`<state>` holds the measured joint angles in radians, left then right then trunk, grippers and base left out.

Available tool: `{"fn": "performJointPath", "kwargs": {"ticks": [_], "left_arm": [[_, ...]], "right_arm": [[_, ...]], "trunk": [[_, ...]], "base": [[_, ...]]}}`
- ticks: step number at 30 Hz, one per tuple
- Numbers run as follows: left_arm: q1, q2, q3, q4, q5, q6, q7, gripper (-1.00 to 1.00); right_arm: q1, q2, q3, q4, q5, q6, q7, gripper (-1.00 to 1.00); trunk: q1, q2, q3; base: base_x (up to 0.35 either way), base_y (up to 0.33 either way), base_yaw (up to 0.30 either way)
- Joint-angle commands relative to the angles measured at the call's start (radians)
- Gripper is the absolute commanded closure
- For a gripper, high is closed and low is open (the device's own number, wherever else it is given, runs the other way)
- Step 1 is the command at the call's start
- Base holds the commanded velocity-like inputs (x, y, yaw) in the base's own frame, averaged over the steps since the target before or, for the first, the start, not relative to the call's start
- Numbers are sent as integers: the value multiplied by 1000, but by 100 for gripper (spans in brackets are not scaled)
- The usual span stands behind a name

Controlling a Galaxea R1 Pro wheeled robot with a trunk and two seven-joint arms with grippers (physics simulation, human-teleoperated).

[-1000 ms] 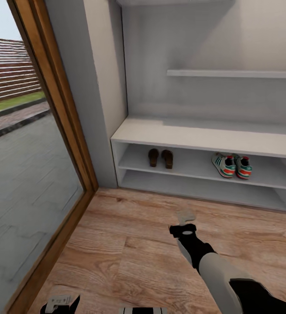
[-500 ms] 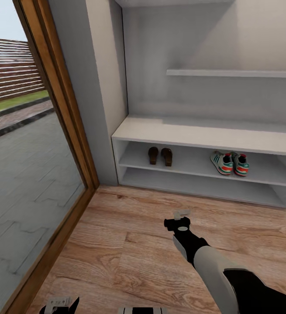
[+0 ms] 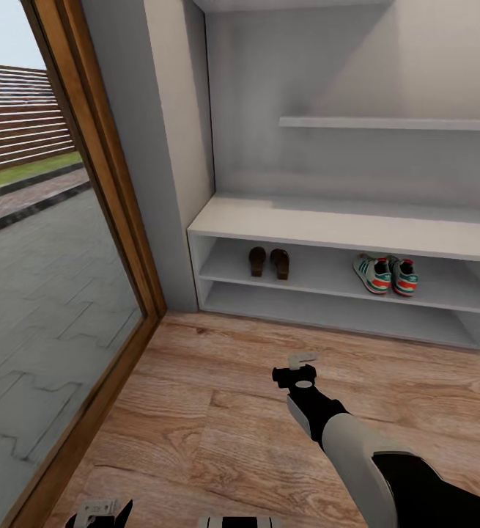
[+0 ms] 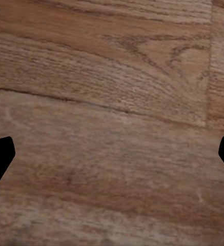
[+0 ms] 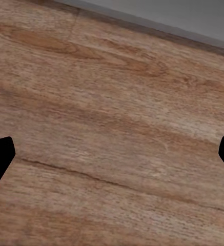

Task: Pick up the two gym shoes and the two sandals from the corridor floor and place them onto the hallstand (shoe rack) in the corridor, making sure they are on the rack and not on the floor. Arrange them so the two gym shoes are next to each other and the two sandals are next to each other.

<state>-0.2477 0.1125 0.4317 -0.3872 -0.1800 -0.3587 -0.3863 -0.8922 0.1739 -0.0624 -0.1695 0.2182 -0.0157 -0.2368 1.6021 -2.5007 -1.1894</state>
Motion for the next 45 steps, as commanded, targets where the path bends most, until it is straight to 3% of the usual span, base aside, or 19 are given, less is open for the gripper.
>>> {"fn": "performJointPath", "kwargs": {"ticks": [1, 7, 34, 41, 43, 45], "left_arm": [[-1, -1, 9, 1, -10, -5, -6, -100], [-1, -1, 9, 1, -10, -5, -6, -100], [-1, 2, 9, 1, -10, -4, -6, -100], [-1, 2, 10, 1, -10, -3, -5, -100], [-1, 2, 10, 1, -10, -3, -5, -100], [-1, 2, 10, 1, -10, -3, -5, -100]], "right_arm": [[-1, 1, -7, 1, 9, -2, -2, -100], [-1, 1, -7, 2, 8, -2, -2, -100], [4, 1, -7, 7, 9, -7, 0, -100], [35, 1, -7, 8, 12, -9, 4, -100], [41, -8, -7, 8, 12, -9, 9, -100], [59, -32, -6, 8, 13, -10, 29, -100]], "trunk": [[0, 0, -1], [-2, 1, 15], [-105, 189, 99], [-132, 238, 121], [-140, 252, 128], [-147, 266, 134]], "base": [[0, 0, 0], [0, 0, 0], [0, 0, 0], [0, 0, 0], [0, 0, 0], [0, 0, 0]]}}
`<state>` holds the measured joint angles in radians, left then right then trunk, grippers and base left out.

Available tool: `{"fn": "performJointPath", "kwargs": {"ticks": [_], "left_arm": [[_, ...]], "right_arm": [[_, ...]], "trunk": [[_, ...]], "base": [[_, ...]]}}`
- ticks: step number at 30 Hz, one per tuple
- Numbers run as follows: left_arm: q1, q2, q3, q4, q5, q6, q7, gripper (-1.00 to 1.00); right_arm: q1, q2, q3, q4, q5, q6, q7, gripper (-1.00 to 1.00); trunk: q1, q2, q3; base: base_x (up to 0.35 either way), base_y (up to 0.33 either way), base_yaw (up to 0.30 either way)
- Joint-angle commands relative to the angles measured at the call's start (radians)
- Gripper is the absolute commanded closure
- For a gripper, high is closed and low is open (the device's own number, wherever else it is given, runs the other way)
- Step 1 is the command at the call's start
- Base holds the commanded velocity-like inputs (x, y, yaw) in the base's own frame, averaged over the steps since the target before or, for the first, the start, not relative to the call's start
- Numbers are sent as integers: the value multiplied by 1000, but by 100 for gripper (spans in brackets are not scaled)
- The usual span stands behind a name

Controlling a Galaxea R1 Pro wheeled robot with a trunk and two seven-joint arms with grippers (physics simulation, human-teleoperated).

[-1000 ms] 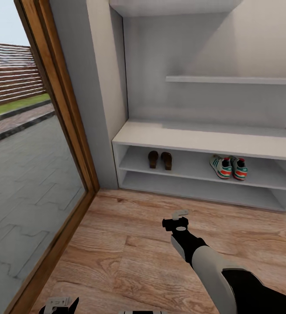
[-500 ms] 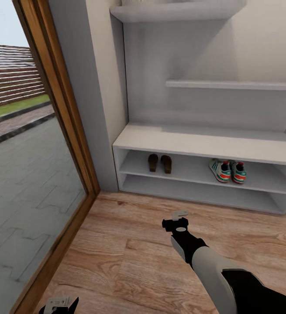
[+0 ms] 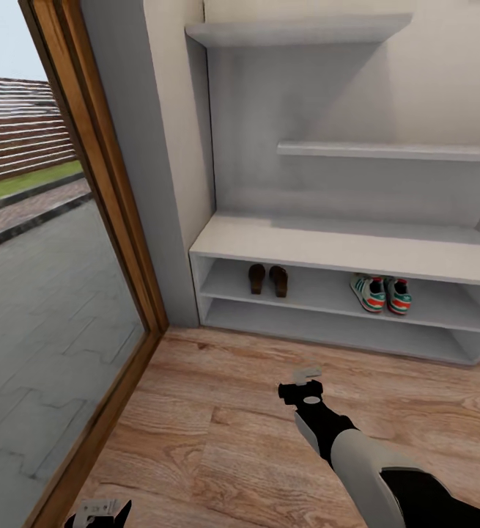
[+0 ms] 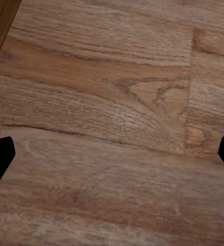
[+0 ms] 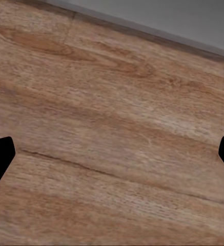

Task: Pick up the two gym shoes and the two sandals from the corridor floor and place them onto the hallstand (shoe rack) in the corridor, making sure they are on the rack and not on the floor. Arrange them so the two gym shoes are next to each other and the two sandals are next to each other.

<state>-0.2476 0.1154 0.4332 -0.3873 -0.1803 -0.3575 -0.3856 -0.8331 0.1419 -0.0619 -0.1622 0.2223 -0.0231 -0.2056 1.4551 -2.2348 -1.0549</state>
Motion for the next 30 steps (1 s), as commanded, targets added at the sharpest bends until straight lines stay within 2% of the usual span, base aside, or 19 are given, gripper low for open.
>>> {"fn": "performJointPath", "kwargs": {"ticks": [1, 6, 8, 16, 17, 21, 25, 26, 30], "left_arm": [[-1, -1, 9, 1, -10, -5, -6, -100], [-1, 0, 9, 1, -10, -5, -6, -100], [-1, 0, 9, 7, -10, -5, -6, -100], [-1, -2, 9, 17, -9, -6, -6, -100], [-1, -2, 9, 18, -9, -7, -6, -100], [-1, -2, 9, 19, -9, -7, -6, -100], [-1, -2, 9, 19, -9, -8, -6, -100], [-1, -3, 9, 19, -9, -8, -6, -100], [-1, -3, 9, 19, -9, -8, -6, -100]], "right_arm": [[5, -7, -6, 1, 9, -3, 6, -100], [45, -63, -6, 1, 9, -29, 84, -100], [90, -117, -6, 2, 9, -85, 174, -100], [164, -189, -6, 33, 8, -183, 281, -100], [209, -216, -6, 79, 8, -274, 311, -100], [255, -227, -5, 113, 10, -385, 321, -100], [281, -231, -5, 122, 12, -440, 324, -100], [317, -234, -4, 130, 13, -489, 326, -100], [348, -233, -1, 132, 15, -506, 325, -100]], "trunk": [[-4, 7, 2], [-23, 42, 18], [-31, 56, 24], [-62, 112, 49], [-65, 119, 53], [-81, 147, 65], [-96, 175, 78], [-100, 182, 81], [-115, 210, 93]], "base": [[0, 0, 0], [0, 0, 0], [0, 0, 0], [0, 0, 0], [0, 0, 0], [0, 0, 0], [0, 0, 0], [0, 0, 0], [0, 0, 0]]}}
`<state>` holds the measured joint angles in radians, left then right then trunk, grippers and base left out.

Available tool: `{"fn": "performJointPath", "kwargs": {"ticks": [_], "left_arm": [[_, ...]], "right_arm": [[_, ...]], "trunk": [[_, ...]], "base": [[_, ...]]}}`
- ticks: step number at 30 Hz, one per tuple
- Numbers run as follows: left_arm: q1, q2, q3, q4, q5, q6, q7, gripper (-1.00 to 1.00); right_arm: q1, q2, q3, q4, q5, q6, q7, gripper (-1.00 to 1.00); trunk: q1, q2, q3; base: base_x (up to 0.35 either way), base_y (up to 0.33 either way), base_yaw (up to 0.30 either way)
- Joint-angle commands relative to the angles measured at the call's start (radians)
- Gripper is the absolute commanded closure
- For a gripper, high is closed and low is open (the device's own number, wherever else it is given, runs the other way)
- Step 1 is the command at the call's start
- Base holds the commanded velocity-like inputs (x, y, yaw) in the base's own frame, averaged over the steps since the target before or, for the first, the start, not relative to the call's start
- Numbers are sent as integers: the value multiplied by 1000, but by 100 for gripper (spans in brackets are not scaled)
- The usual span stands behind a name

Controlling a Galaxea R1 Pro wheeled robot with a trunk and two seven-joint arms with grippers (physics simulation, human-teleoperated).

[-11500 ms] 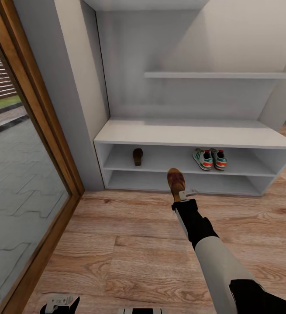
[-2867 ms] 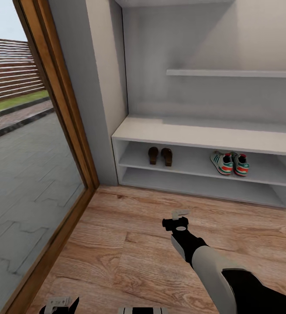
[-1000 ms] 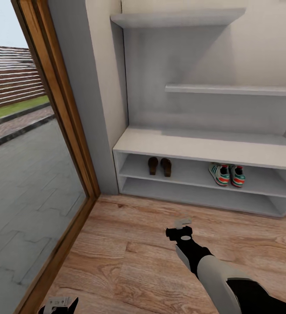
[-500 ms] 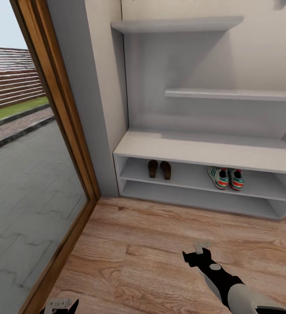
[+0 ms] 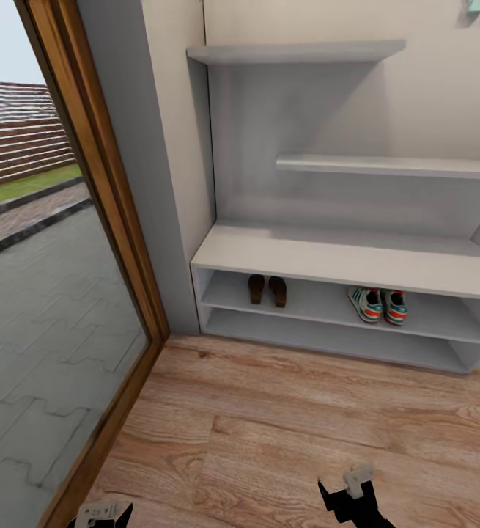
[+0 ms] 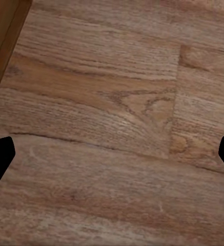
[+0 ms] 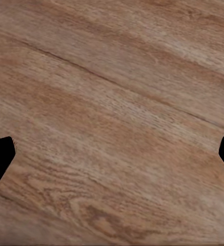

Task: Pick up the two gym shoes and the two sandals from the corridor floor and place them onto the hallstand (shoe rack) in the corridor, making sure they are on the rack and not on the floor. Arrange them so the two gym shoes are next to each other and the two sandals are next to each other.

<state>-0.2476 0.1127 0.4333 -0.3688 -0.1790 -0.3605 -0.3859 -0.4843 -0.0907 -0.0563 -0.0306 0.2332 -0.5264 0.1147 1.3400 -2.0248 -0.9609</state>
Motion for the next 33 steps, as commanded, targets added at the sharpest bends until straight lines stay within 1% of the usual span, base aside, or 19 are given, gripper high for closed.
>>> {"fn": "performJointPath", "kwargs": {"ticks": [1, 7, 13, 33], "left_arm": [[-1, -1, 9, 1, -10, -5, -5, -100], [-1, -1, 9, 1, -10, -5, -5, -100], [-1, -1, 9, 2, -11, -5, -5, -100], [-1, 1, 9, 2, -10, -5, -5, -100]], "right_arm": [[2, 1, -6, 1, 5, -4, 4, -100], [22, 9, -5, 1, 6, -7, -1, -100], [36, 11, -6, 1, 5, -7, -3, -100], [48, 15, -6, 2, 5, -6, -2, -100]], "trunk": [[-4, 7, 2], [-27, 49, 21], [-50, 91, 40], [-127, 231, 103]], "base": [[0, 0, 0], [0, 0, 0], [0, 0, 0], [0, 0, 0]]}}
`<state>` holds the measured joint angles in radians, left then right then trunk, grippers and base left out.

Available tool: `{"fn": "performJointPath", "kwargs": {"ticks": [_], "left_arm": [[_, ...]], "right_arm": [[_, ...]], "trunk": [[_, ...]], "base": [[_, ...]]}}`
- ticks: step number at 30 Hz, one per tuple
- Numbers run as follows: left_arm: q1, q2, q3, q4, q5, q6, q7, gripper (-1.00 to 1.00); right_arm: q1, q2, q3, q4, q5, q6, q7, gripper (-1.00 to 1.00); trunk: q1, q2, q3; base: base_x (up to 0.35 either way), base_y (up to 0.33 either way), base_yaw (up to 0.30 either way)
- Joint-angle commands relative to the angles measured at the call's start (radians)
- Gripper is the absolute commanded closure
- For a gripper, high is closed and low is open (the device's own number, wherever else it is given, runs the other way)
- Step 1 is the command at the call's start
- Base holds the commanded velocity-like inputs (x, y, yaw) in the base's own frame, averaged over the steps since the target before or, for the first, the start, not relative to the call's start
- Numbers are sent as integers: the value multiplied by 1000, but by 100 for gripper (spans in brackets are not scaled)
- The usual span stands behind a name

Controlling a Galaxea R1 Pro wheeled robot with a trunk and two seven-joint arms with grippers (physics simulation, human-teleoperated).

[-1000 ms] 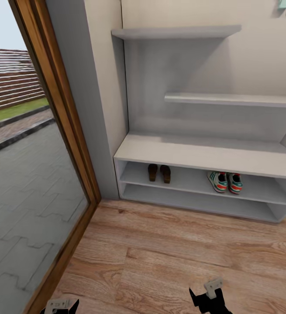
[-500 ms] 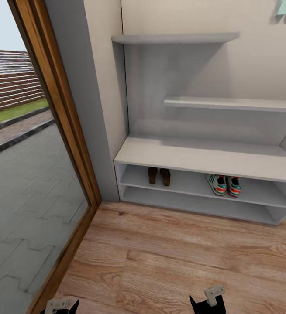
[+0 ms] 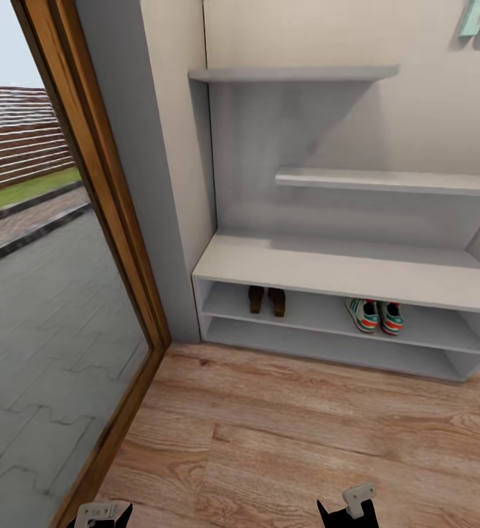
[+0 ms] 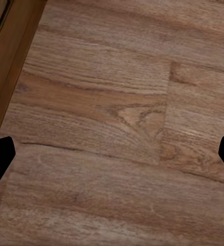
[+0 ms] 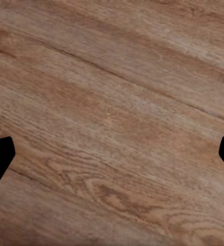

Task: Pick up the two gym shoes and the two sandals from the corridor floor and place them onto the hallstand (shoe rack) in the corridor, making sure they are on the rack and not on the floor. Arrange them so the two gym shoes are next to each other and the two sandals are next to each other.

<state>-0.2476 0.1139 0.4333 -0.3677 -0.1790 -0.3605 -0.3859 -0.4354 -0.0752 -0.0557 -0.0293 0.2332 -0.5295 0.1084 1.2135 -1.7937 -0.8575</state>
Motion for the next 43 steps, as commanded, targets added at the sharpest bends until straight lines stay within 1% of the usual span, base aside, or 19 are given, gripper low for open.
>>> {"fn": "performJointPath", "kwargs": {"ticks": [1, 25, 33, 40, 43], "left_arm": [[-1, -1, 9, 0, -10, -5, -5, -100], [-1, 0, 9, 0, -10, -5, -5, -100], [-1, -8, 7, 1, -10, -6, -6, -100], [-1, -4, 8, 1, -6, -6, -5, -100], [-1, -4, 8, 1, -5, -6, -5, -100]], "right_arm": [[0, 0, -7, 0, 5, -2, 4, -100], [6, 0, -6, 1, 5, -3, 4, -100], [6, 0, -6, 1, 5, -3, 4, -100], [6, 0, -7, 1, 5, -3, 4, -100], [6, 0, -6, 1, 5, -2, 4, -100]], "trunk": [[-4, 7, 2], [-96, 175, 78], [-127, 231, 103], [-154, 280, 125], [-154, 280, 125]], "base": [[0, 0, 0], [0, 0, 0], [0, 0, 0], [0, 0, 0], [0, 0, 0]]}}
